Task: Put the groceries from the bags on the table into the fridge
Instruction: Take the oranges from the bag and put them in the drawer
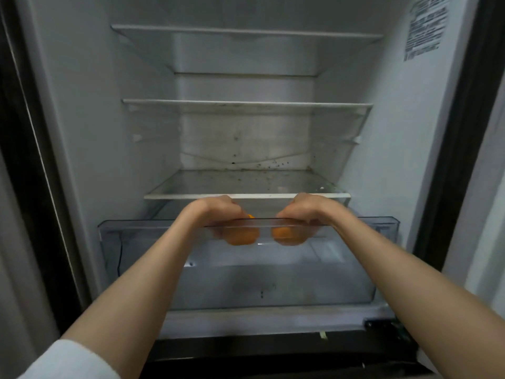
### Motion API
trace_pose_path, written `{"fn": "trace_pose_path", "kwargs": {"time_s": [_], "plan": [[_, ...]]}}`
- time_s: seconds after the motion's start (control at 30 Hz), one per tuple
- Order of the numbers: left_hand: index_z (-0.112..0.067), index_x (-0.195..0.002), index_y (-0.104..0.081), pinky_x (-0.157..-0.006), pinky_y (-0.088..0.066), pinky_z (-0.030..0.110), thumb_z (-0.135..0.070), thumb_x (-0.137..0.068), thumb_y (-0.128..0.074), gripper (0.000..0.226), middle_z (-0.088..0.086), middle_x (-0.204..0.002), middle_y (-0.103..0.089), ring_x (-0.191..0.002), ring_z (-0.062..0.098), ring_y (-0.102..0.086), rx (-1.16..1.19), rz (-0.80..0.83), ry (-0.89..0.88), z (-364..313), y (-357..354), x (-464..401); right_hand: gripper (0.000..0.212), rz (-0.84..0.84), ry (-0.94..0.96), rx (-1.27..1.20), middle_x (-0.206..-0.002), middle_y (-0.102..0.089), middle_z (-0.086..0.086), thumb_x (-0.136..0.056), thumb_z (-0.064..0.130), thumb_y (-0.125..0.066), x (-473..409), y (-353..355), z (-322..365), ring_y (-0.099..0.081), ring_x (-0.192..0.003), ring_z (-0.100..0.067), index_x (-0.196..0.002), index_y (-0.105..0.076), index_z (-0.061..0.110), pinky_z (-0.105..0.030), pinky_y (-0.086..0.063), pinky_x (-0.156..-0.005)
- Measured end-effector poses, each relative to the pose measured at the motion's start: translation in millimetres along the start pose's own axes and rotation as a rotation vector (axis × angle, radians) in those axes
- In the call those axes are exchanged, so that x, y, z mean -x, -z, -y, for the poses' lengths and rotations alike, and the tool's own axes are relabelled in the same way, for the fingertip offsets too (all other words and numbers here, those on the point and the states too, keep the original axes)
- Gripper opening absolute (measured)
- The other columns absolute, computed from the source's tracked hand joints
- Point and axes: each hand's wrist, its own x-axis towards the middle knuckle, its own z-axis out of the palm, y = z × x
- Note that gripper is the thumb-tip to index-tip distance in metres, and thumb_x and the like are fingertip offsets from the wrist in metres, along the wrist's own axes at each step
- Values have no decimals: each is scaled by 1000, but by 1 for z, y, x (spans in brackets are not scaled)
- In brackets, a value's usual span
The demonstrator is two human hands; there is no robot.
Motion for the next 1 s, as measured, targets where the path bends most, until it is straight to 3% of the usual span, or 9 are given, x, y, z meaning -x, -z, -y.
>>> {"fn": "trace_pose_path", "kwargs": {"time_s": [0.1,0.23,0.4,0.5,0.63,0.73,0.83,0.93,1.0], "plan": [[-12,-63,-65,-58,-47,27,-43,-70,-57,33,13,-68,-65,-59,24,-58,-21,39,58,0,0,1,27,47,-21,-6,-82,-67,-7,-81,39,-64,-3,-2,-2,-64,-67,-22,-80,-66,12,-26,-52,-61],[-8,-92,-69,-59,-48,25,-38,-91,-54,33,6,-79,-71,-65,20,-60,96,-5,27,-2,-1,2,46,96,-20,-26,-87,-72,-10,-91,47,-50,-3,-4,0,-63,-65,-26,-85,-72,8,-33,-52,-70],[-19,-102,-69,-73,-47,30,-38,-94,-45,32,6,-90,-69,-80,20,-61,-74,-349,-125,5,-9,9,45,-114,87,44,-72,-69,-3,-92,50,-45,-1,-12,-3,-67,-71,-23,-78,-67,14,-35,-55,-77],[-19,-96,-67,-63,-43,32,-38,-95,-40,33,5,-80,-65,-79,27,-60,-166,-614,-226,3,-20,21,45,-298,204,121,-67,-61,-4,-94,48,-41,5,-16,-6,-60,-79,-26,-69,-63,18,-31,-45,-68],[-26,-119,-60,-90,-40,36,-46,-95,-28,44,3,-121,-61,-114,24,-53,-314,-752,-285,13,-37,38,42,-506,360,146,-113,-67,-9,-96,47,-38,16,-28,-8,-59,-107,-31,-118,-62,21,-37,-48,-84],[-32,-140,-37,-114,-16,43,-59,-84,-1,72,-2,-150,-33,-138,17,-26,-455,-677,-207,21,-49,62,46,-649,437,240,-136,-53,-5,-97,44,-36,29,-46,-10,-46,-126,-26,-135,-47,20,-38,-30,-105],[-32,-146,-24,-115,-3,50,-59,-79,5,77,-2,-155,-21,-144,18,-13,-493,-643,-201,35,-66,86,50,-693,461,232,-140,-49,-8,-96,46,-36,49,-73,-11,-42,-132,-24,-136,-48,18,-42,-15,-115],[-24,-140,-39,-109,-17,58,-51,-89,-16,62,7,-148,-37,-139,28,-30,-502,-675,-210,51,-86,117,58,-727,518,301,-138,-50,-15,-89,48,-35,77,-106,-11,-45,-130,-32,-132,-53,14,-52,-17,-111],[-22,-138,-42,-107,-22,58,-47,-91,-22,57,9,-146,-40,-137,30,-32,-475,-678,-194,65,-105,143,57,-651,530,262,-153,-29,-13,-92,45,-42,99,-128,-12,-23,-143,-30,-142,-39,18,-50,-7,-114]]}}
